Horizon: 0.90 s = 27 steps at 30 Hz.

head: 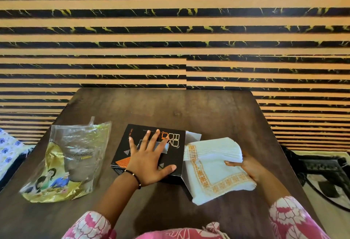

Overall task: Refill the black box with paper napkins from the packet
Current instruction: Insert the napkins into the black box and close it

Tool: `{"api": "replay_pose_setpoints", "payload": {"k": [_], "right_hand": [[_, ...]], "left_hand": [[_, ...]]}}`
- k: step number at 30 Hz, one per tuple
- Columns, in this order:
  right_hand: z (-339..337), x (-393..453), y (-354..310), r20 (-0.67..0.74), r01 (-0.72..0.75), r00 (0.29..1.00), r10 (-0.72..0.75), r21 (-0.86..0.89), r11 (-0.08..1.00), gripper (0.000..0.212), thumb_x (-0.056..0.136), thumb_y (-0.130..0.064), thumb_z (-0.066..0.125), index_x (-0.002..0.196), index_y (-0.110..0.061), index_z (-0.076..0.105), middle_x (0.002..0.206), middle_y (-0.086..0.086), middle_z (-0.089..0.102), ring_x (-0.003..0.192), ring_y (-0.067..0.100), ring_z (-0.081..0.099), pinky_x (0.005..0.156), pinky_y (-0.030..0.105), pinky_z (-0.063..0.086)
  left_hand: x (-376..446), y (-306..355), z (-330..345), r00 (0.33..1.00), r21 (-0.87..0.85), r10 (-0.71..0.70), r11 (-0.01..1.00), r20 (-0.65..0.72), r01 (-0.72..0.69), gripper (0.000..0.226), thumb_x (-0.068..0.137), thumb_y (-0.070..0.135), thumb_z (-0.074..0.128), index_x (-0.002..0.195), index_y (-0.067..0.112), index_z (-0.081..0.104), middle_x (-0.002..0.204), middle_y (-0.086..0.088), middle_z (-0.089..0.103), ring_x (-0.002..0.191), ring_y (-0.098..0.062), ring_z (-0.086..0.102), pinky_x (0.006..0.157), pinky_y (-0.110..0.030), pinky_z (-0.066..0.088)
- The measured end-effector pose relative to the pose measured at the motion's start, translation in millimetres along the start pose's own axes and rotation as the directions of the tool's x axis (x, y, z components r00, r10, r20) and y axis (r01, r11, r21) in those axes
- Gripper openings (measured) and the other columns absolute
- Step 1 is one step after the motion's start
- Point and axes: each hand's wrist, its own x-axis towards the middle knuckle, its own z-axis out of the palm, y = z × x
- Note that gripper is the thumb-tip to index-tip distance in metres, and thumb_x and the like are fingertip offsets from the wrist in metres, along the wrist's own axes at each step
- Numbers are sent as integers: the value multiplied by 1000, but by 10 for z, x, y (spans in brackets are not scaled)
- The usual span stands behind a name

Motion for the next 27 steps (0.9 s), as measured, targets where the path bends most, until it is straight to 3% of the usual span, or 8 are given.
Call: {"api": "replay_pose_setpoints", "payload": {"k": [5,9,12,14,19,23,27], "right_hand": [[8,110,-46,30,-26,999,22,156,987,50,74,-5,72,120,-9,54,110,19,66,96,35,65,77,44,55],[108,136,18,75,-53,997,30,320,946,50,77,2,64,124,-10,52,112,25,65,94,38,66,64,40,58],[204,94,70,107,-21,994,-24,404,915,49,79,2,62,123,-16,53,114,23,64,100,39,65,68,43,57],[282,21,81,97,29,992,-81,448,894,42,81,3,59,117,-19,55,110,18,66,100,36,65,68,43,58],[458,-150,134,-2,175,981,-194,449,876,34,86,2,53,112,-19,56,106,8,69,95,24,69,68,36,59],[484,-152,149,5,126,988,-151,528,840,32,86,2,53,109,-19,58,101,7,71,92,26,69,67,37,59],[485,-109,72,2,72,996,-92,602,795,29,85,4,51,110,-8,59,103,16,67,87,27,69,64,35,60]], "left_hand": [[-55,-17,-6,999,1,43,999,19,-43,98,60,89,10,143,39,2,157,4,-9,140,-21,-19,104,-66,-19],[-37,38,-91,998,-121,-53,991,23,56,93,57,91,10,137,45,22,157,9,4,144,-19,-7,105,-69,-12],[17,185,-160,989,-116,-146,982,21,147,91,55,93,20,127,40,35,156,8,14,144,-25,0,103,-71,-6],[25,289,-122,987,-69,-161,984,29,163,97,54,91,27,133,35,28,157,2,9,144,-29,-4,104,-72,-7],[-26,298,16,985,-7,-161,987,62,162,102,55,90,21,141,39,5,157,-2,-11,142,-30,-18,101,-73,-14],[-21,304,10,985,11,-147,989,89,147,112,45,95,5,142,40,-2,156,-4,-16,141,-31,-20,99,-74,-14],[10,310,4,984,4,-149,989,95,149,114,42,94,-4,142,40,-4,156,-4,-18,141,-31,-20,99,-74,-13]]}}
